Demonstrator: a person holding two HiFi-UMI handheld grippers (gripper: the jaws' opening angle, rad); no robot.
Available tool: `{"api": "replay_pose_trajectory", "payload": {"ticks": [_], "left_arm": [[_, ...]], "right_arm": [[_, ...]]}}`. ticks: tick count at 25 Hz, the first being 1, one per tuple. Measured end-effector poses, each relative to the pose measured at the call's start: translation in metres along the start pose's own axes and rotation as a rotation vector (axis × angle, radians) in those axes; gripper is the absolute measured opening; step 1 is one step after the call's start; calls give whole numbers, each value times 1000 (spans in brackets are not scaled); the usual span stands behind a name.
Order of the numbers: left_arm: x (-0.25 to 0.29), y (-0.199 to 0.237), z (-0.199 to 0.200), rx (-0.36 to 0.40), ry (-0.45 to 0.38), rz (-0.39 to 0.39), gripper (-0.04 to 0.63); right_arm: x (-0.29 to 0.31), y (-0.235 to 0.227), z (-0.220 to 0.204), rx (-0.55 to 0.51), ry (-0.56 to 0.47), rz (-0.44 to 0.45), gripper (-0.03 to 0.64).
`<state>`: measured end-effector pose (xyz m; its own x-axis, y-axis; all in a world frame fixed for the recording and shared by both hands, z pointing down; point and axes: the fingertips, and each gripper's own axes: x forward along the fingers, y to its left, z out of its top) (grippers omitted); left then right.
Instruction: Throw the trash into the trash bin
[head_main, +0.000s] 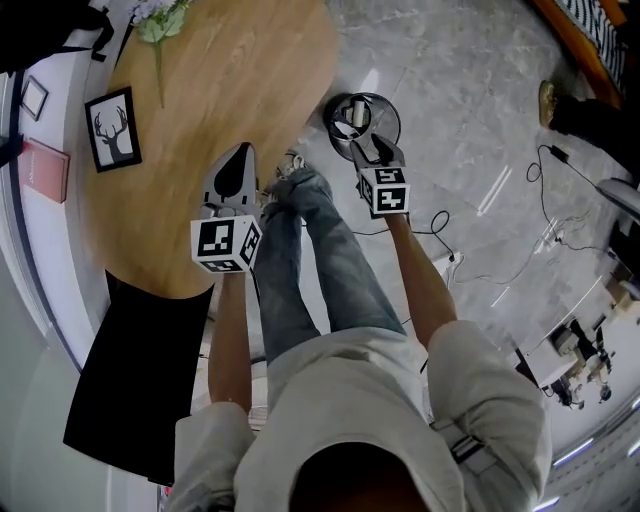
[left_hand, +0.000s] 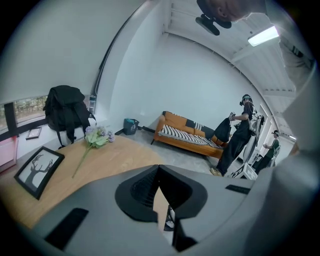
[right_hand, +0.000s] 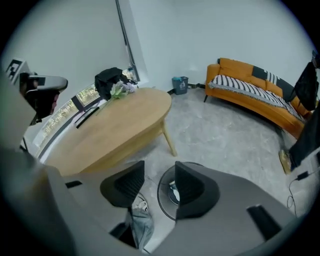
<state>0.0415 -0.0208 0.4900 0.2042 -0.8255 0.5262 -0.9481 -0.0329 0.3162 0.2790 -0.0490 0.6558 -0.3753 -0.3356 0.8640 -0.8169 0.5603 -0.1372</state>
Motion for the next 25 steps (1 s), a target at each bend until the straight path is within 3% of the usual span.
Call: {"api": "replay_pose_trajectory", "payload": {"ticks": [6, 12, 19, 25], "left_arm": [[-35, 36, 11, -51, -52, 114, 17], [-97, 81, 3, -141, -120, 296, 17], [-200, 126, -28, -254, -185, 510, 17], [-271, 136, -40, -320, -255, 654, 17]], "right_arm": [[-4, 79, 62, -140, -82, 147, 138], [-6, 189, 116, -351, -155, 351, 101], [-32, 321, 135, -545, -207, 551, 53], [-69, 391, 143, -691, -248, 665, 29]]}}
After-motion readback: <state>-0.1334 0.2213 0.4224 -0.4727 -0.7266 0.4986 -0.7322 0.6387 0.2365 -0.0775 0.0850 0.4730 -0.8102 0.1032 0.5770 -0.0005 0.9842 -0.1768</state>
